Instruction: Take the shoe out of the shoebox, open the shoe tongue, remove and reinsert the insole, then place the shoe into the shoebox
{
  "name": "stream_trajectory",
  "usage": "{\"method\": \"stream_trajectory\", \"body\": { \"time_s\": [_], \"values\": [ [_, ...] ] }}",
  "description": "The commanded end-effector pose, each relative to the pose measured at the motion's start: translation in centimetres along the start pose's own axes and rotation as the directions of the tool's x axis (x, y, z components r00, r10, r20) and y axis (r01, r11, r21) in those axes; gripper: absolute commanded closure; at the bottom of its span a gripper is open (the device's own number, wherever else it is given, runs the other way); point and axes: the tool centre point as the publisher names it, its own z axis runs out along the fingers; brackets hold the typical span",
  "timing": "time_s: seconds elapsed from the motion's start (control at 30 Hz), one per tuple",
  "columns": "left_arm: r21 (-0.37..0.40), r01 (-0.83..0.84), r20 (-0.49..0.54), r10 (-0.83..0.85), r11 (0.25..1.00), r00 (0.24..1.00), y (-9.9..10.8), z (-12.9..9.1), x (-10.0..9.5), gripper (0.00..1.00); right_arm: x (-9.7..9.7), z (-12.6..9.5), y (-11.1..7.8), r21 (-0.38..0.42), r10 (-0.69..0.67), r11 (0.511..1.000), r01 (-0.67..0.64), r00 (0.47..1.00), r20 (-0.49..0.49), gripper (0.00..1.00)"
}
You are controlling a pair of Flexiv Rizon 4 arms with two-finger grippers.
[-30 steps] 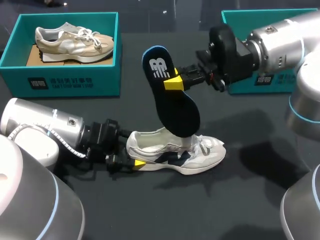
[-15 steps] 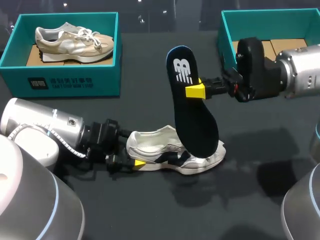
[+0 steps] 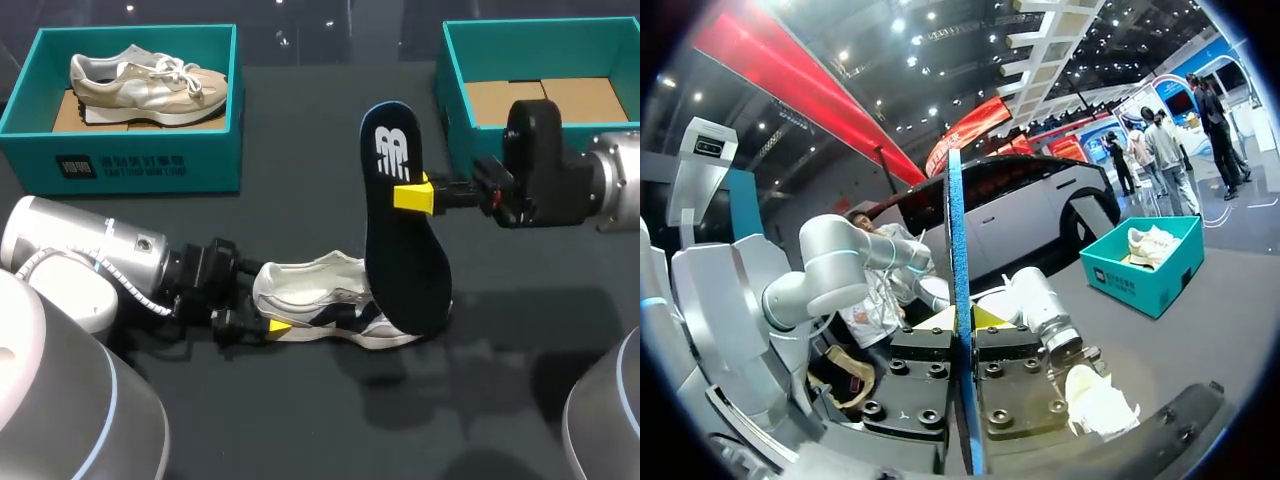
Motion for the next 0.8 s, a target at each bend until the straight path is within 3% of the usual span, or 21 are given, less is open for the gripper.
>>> {"method": "stream_trajectory", "body": {
  "time_s": [0.03,0.8],
  "values": [
    [-0.001,0.001,0.001,-0.001,1.000,1.000,0.3,0.4,-0.2,1.00,1.4,-1.1,-0.9,-0.034,0.004,0.999,-0.002,0.998,0.062,1.00],
    [-0.001,0.001,0.001,-0.001,1.000,1.000,0.3,0.4,-0.2,1.00,2.4,-1.8,-1.2,-0.028,0.017,0.999,-0.015,0.998,0.059,1.00]
  ]
}}
